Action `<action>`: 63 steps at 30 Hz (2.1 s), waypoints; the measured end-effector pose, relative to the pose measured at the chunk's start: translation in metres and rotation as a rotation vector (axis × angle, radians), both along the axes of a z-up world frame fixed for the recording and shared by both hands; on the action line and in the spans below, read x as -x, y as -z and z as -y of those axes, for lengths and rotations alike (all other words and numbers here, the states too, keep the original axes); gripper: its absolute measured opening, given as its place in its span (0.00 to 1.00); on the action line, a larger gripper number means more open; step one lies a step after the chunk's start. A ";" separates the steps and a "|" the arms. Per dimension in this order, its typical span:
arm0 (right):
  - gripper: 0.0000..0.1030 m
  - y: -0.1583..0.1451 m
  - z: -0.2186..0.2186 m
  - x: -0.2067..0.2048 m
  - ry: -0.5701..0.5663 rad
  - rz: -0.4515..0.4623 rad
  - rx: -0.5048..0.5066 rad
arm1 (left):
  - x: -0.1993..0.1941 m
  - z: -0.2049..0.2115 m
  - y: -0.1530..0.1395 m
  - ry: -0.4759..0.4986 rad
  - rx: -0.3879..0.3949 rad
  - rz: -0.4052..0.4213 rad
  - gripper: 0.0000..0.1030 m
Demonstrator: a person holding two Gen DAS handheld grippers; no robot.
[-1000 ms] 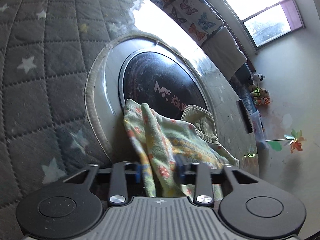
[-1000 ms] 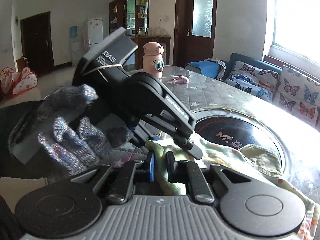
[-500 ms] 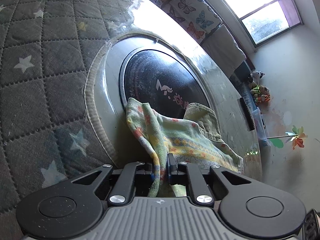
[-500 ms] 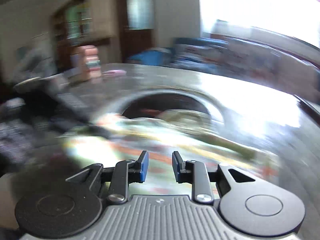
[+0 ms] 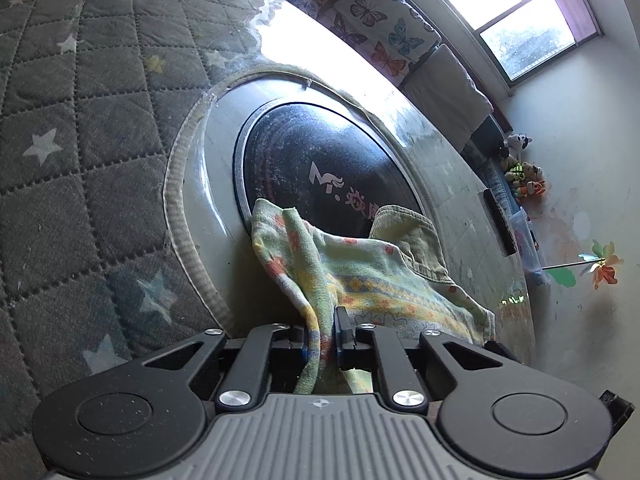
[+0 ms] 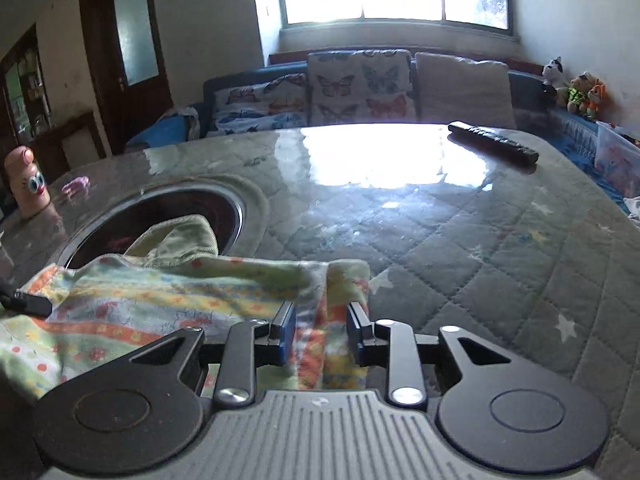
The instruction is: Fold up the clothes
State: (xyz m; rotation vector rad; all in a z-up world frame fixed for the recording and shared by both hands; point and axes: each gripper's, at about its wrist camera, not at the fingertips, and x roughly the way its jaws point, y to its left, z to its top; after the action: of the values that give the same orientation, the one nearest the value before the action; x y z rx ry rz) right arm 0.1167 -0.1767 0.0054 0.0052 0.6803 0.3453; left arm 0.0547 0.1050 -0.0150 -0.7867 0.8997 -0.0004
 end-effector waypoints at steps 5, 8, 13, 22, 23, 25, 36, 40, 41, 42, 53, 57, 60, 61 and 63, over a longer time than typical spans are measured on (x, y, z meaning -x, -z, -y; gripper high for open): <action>0.36 0.005 0.007 -0.016 0.035 -0.040 -0.060 | -0.001 0.001 -0.001 0.009 -0.021 0.004 0.12; 0.37 0.010 0.008 -0.020 0.028 -0.075 -0.126 | -0.003 0.002 -0.002 0.014 -0.035 0.006 0.12; 0.16 0.011 -0.003 -0.015 0.023 -0.055 -0.091 | -0.004 0.006 -0.005 0.024 -0.070 0.014 0.12; 0.03 -0.015 0.009 0.005 0.053 0.038 -0.109 | -0.018 0.027 -0.044 0.107 -0.155 0.114 0.09; 0.03 -0.022 0.015 0.008 0.066 0.056 -0.108 | -0.023 0.033 -0.050 0.126 -0.160 0.129 0.09; 0.03 -0.031 0.026 0.011 0.094 0.088 -0.093 | -0.035 0.049 -0.059 0.166 -0.172 0.156 0.09; 0.03 -0.057 0.120 -0.001 0.329 0.163 0.023 | -0.121 0.166 -0.076 0.401 -0.205 0.232 0.09; 0.03 -0.054 0.149 -0.010 0.398 0.157 0.056 | -0.144 0.203 -0.071 0.468 -0.221 0.235 0.09; 0.03 -0.053 0.155 -0.011 0.413 0.156 0.063 | -0.149 0.210 -0.069 0.486 -0.225 0.235 0.09; 0.03 -0.051 0.160 -0.013 0.427 0.151 0.067 | -0.152 0.217 -0.067 0.502 -0.233 0.233 0.09; 0.07 -0.014 0.183 -0.023 0.519 0.041 0.104 | -0.162 0.242 -0.039 0.536 -0.399 0.170 0.26; 0.07 -0.018 0.172 -0.026 0.451 0.041 0.066 | -0.167 0.241 -0.044 0.522 -0.428 0.200 0.24; 0.07 -0.016 0.160 -0.040 0.381 0.023 0.031 | -0.175 0.245 -0.046 0.531 -0.415 0.207 0.24; 0.07 -0.014 0.156 -0.046 0.365 0.015 0.021 | -0.178 0.247 -0.045 0.539 -0.410 0.207 0.24; 0.07 -0.009 0.148 -0.055 0.337 -0.002 0.005 | -0.183 0.254 -0.045 0.561 -0.408 0.213 0.22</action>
State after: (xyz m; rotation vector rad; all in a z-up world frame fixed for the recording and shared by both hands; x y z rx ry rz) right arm 0.1720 -0.3246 0.0148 0.1145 0.6691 0.0198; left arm 0.2376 -0.1491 0.0305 -0.1346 0.8547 -0.3756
